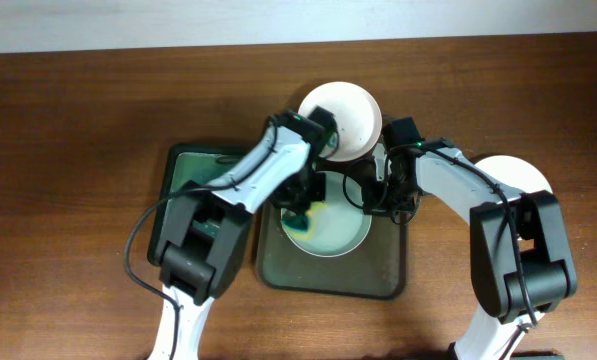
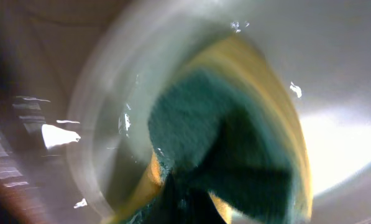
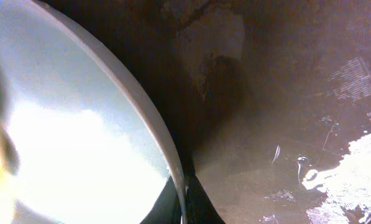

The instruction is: Clean dirty plates on tray and stack at the side

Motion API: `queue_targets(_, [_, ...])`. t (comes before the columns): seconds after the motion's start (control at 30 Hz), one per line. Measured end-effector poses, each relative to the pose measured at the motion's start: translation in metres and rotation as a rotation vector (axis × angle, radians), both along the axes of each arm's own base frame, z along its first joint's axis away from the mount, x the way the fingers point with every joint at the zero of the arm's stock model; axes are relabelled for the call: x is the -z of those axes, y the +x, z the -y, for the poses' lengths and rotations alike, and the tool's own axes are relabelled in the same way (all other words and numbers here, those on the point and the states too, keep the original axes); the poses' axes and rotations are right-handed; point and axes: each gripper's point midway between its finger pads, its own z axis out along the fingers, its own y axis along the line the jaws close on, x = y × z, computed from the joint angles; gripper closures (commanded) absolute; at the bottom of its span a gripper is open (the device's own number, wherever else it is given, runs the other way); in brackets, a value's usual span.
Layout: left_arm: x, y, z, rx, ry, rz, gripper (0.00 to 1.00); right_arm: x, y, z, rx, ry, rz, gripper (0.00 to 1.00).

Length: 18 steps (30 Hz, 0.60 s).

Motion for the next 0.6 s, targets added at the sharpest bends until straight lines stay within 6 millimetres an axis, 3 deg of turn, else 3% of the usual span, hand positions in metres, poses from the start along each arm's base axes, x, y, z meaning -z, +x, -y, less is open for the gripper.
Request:
queue_targets(0.13, [-0.013,0.017,-0.021,-0.045,0.022,0.041,1.0,0.0,0.0,0.0,0.0,0.0,0.0,0.96])
queue_targets(0.23, [-0.039,0.026,-0.039,-0.078,0.029,0.096,1.0,0.0,0.0,0.0,0.0,0.0,0.0,0.96])
queue_targets(0.33, [-0.084,0.042,-0.084,-0.158,0.07,0.212,1.0,0.0,0.0,0.0,0.0,0.0,0.001,0.96])
queue_targets(0.37, [-0.105,0.047,-0.108,-0.203,0.097,0.261,1.0,0.0,0.0,0.0,0.001,0.0,0.0,0.96])
queue_targets(0.43, [-0.124,0.054,-0.14,-0.263,0.142,0.32,1.0,0.0,0.0,0.0,0.0,0.0,0.001,0.96])
queue_targets(0.5, [-0.121,0.061,-0.155,-0.291,0.169,0.342,1.0,0.0,0.0,0.0,0.0,0.001,0.001,0.96])
queue_targets(0.6, [-0.079,0.067,-0.164,-0.301,0.178,0.364,1.0,0.0,0.0,0.0,-0.001,0.001,0.001,0.96])
